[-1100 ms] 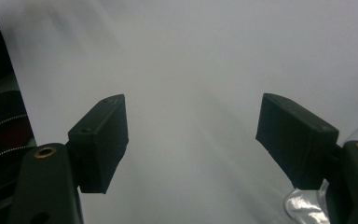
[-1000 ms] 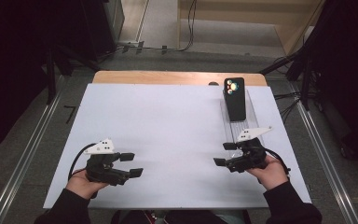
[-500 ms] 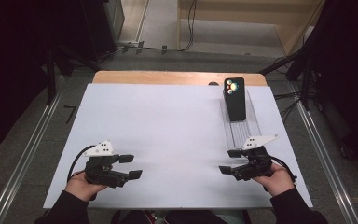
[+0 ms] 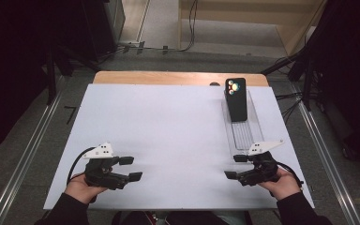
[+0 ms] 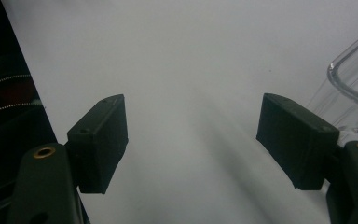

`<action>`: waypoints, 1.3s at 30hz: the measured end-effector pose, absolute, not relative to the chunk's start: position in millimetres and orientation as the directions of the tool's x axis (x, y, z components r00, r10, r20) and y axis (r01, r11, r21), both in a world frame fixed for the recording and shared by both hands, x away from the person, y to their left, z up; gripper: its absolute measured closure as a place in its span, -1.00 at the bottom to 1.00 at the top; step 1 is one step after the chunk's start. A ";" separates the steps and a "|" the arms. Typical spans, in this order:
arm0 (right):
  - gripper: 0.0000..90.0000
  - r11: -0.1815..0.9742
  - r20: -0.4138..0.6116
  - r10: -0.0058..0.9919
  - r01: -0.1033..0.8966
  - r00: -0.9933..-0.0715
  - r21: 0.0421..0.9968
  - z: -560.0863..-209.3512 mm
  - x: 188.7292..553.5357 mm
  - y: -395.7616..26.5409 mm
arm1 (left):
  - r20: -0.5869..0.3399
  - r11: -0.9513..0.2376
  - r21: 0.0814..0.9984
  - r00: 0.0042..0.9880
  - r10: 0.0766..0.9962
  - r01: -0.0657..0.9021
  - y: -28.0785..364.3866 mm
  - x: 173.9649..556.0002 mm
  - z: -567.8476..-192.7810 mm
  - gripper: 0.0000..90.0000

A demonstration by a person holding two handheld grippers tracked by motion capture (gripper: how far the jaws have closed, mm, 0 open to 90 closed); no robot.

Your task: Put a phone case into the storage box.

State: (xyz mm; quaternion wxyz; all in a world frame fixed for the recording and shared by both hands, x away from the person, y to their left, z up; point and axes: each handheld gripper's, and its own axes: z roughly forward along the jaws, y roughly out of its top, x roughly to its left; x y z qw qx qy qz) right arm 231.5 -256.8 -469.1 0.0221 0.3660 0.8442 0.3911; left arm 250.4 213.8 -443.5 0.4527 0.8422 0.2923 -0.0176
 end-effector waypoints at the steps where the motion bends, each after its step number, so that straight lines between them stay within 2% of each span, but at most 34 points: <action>1: -0.49 0.427 0.251 0.631 0.600 -0.734 0.677 -469.9 230.8 -256.6 | -0.293 -0.421 0.752 0.829 0.476 0.508 214.0 250.4 -443.6 -0.36; 39: -0.50 0.434 0.244 0.618 0.584 -0.747 0.686 -472.5 230.5 -258.7 | -0.295 -0.428 0.745 0.828 0.476 0.511 213.2 251.6 -445.7 -0.36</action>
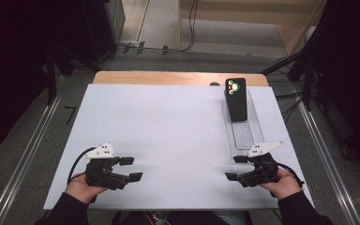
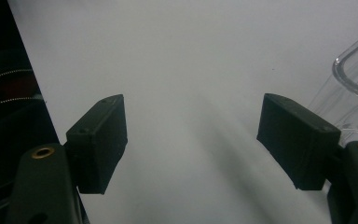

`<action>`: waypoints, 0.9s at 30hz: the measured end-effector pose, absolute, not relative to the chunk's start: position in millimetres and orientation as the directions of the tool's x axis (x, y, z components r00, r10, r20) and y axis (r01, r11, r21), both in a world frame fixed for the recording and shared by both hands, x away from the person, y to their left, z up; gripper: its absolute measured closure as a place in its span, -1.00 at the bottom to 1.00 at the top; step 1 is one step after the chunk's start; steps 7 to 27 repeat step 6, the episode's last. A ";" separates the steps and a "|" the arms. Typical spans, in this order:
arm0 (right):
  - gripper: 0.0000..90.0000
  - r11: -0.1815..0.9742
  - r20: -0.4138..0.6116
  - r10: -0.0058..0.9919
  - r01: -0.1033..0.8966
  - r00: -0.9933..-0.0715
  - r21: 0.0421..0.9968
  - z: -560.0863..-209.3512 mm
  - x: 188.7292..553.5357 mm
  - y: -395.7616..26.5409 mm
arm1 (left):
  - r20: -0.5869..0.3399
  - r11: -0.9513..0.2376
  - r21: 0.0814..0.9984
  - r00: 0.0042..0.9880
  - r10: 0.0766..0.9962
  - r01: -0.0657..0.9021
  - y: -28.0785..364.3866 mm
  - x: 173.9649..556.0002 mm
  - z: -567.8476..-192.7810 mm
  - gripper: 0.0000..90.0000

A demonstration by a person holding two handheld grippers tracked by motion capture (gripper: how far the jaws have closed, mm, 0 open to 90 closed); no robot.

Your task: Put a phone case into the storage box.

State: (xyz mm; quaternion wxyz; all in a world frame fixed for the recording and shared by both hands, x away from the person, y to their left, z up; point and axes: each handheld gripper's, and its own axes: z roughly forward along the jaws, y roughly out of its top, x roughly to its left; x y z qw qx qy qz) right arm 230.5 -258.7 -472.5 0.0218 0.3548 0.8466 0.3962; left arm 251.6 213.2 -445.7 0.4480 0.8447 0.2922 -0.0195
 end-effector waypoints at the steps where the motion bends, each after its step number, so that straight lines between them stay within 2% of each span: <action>1: -0.50 0.434 0.245 0.618 0.584 -0.747 0.686 -472.5 230.5 -258.8 | -0.294 -0.429 0.745 0.828 0.477 0.511 213.1 251.6 -445.7 -0.36; 6: -0.57 0.432 0.250 0.625 0.594 -0.740 0.678 -472.4 231.1 -258.6 | -0.293 -0.429 0.745 0.829 0.476 0.510 213.3 251.6 -445.6 -0.36; 27: -0.57 0.432 0.250 0.625 0.594 -0.740 0.678 -472.4 231.1 -258.6 | -0.293 -0.429 0.745 0.829 0.476 0.510 213.3 251.6 -445.6 -0.36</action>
